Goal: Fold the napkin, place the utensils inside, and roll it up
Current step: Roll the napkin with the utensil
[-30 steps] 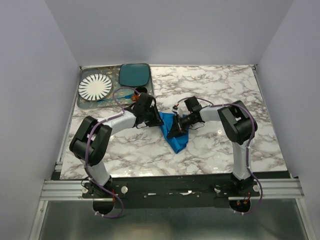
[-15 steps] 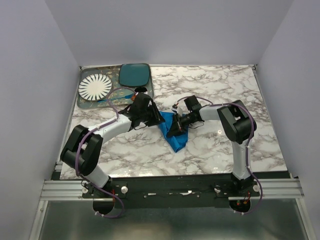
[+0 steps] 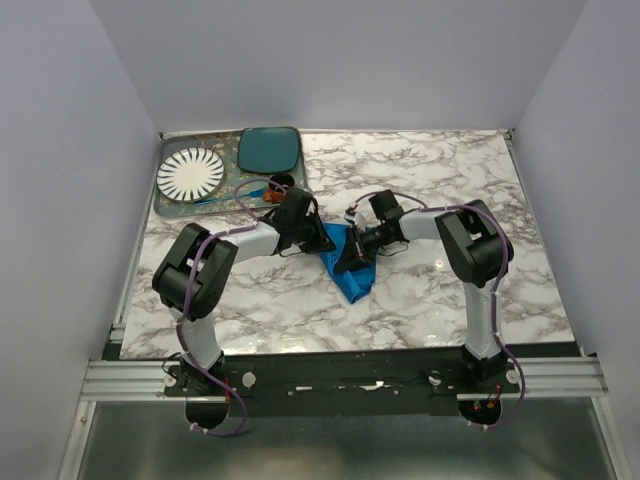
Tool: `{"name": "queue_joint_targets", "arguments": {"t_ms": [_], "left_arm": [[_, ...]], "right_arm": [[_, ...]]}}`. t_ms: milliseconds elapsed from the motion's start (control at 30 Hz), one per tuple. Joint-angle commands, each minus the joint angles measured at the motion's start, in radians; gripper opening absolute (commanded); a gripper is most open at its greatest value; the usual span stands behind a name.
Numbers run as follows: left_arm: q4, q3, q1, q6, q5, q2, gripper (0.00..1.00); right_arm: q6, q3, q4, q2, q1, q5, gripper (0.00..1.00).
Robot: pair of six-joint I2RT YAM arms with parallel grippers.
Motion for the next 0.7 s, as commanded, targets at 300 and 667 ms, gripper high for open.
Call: {"name": "queue_joint_targets", "arguments": {"t_ms": [300, 667], "left_arm": [[0.122, -0.042, 0.008, 0.012, -0.008, 0.1, 0.18], [0.119, -0.035, 0.007, -0.014, 0.018, 0.106, 0.17]], "right_arm": [[-0.146, 0.044, -0.287, -0.221, 0.004, 0.37, 0.46], [-0.139, 0.029, -0.332, -0.399, 0.333, 1.201, 0.67]]}}
